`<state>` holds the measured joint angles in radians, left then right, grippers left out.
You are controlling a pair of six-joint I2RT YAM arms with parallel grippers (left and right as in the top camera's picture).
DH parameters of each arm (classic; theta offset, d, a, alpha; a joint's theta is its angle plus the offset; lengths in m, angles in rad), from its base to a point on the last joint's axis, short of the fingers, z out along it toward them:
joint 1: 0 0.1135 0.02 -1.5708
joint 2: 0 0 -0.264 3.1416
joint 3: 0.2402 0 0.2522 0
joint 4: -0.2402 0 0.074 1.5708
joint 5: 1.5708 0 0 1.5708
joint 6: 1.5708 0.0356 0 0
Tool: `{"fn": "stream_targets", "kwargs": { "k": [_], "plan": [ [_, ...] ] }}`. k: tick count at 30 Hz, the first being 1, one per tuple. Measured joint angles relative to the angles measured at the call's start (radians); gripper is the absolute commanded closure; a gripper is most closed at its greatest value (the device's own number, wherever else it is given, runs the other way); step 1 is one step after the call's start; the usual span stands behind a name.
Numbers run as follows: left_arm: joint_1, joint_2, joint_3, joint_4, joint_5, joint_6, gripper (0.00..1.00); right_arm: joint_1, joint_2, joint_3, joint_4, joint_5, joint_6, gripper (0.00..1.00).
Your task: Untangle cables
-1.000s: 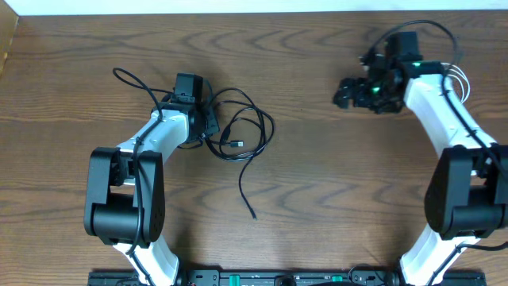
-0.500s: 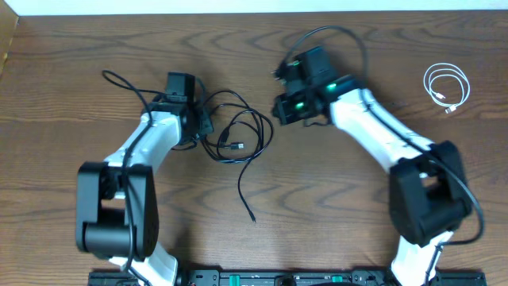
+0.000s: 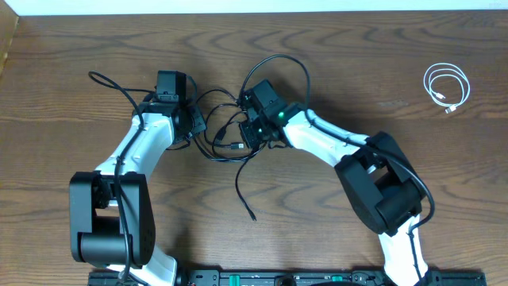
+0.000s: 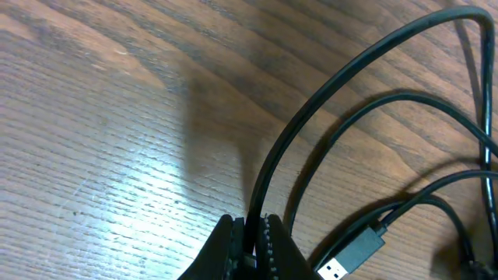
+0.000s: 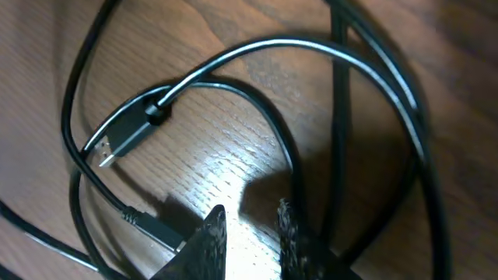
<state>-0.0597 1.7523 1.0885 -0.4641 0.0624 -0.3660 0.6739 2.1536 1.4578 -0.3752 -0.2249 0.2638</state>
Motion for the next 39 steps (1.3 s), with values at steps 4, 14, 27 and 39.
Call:
{"fn": "stream_targets", "kwargs": {
  "k": [4,14,27,39],
  "plan": [
    [0.0,0.0,0.0,0.0,-0.007,0.0,0.89,0.01,0.001,0.0,0.003,0.04,0.02,0.81],
    [0.0,0.0,0.0,0.0,-0.014,-0.001,0.83,0.011,0.002,0.0,0.006,0.048,0.035,0.92],
    [0.0,0.0,0.0,0.0,-0.013,0.0,0.76,0.009,-0.057,0.004,0.063,0.007,-0.03,0.53],
    [0.0,0.0,0.0,0.0,-0.012,-0.004,0.75,0.003,-0.058,0.005,0.018,0.154,-0.044,0.59]
  ]
}}
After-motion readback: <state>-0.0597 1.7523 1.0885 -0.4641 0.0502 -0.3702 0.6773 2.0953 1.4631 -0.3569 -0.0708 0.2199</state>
